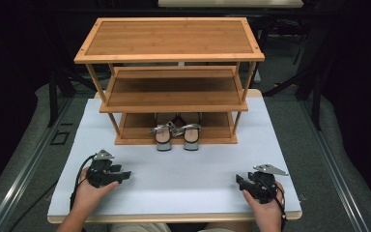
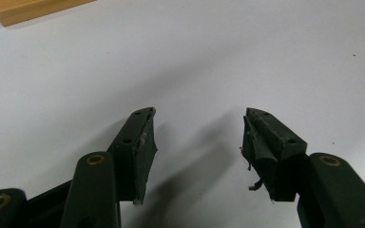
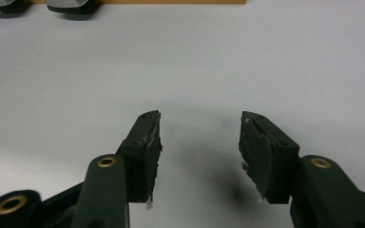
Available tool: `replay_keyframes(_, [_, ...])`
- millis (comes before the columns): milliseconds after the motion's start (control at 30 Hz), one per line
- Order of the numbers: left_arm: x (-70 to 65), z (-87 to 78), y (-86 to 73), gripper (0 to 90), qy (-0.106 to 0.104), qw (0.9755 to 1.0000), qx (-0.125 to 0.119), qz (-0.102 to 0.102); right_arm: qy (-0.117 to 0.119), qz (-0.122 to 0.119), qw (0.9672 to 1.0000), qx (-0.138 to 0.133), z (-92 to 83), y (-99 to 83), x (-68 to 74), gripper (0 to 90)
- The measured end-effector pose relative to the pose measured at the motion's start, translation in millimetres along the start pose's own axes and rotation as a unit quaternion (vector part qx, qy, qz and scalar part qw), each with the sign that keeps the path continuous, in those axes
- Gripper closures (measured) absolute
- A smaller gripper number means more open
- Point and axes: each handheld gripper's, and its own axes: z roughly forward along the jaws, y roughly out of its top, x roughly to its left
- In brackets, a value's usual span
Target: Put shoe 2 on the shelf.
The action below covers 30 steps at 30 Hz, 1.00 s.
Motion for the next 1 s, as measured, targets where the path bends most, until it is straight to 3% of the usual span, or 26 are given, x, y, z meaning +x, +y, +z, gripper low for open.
replay_keyframes(100, [2.8, -0.4, -0.2, 44.6, -0.002, 1.0000, -0.001, 0.001, -0.008, -0.007, 0.9999, -0.009, 3.5, -1.4, 5.1, 48.4])
replay_keyframes(167, [4.2, -0.5, -0.3, 44.5, -0.001, 1.0000, -0.003, -0.004, -0.007, -0.016, 0.9998, 0.000, 4.4, -1.5, 6.8, 48.2])
replay_keyframes(833, [11.0, -2.8, -2.5, 42.0, 0.001, 0.9997, -0.012, -0.020, 0.003, -0.014, 0.9999, -0.006, 8.4, -3.5, 9.7, 47.6])
replay_keyframes(933, [11.3, -2.5, -2.5, 41.1, 0.003, 0.9996, -0.014, -0.024, 0.013, -0.011, 0.9998, -0.003, 8.2, -4.0, 9.1, 47.2])
replay_keyframes(1000, [10.8, -2.3, -2.0, 39.7, 0.005, 0.9996, -0.015, -0.024, 0.007, -0.015, 0.9998, -0.005, 8.8, -4.2, 10.0, 46.4])
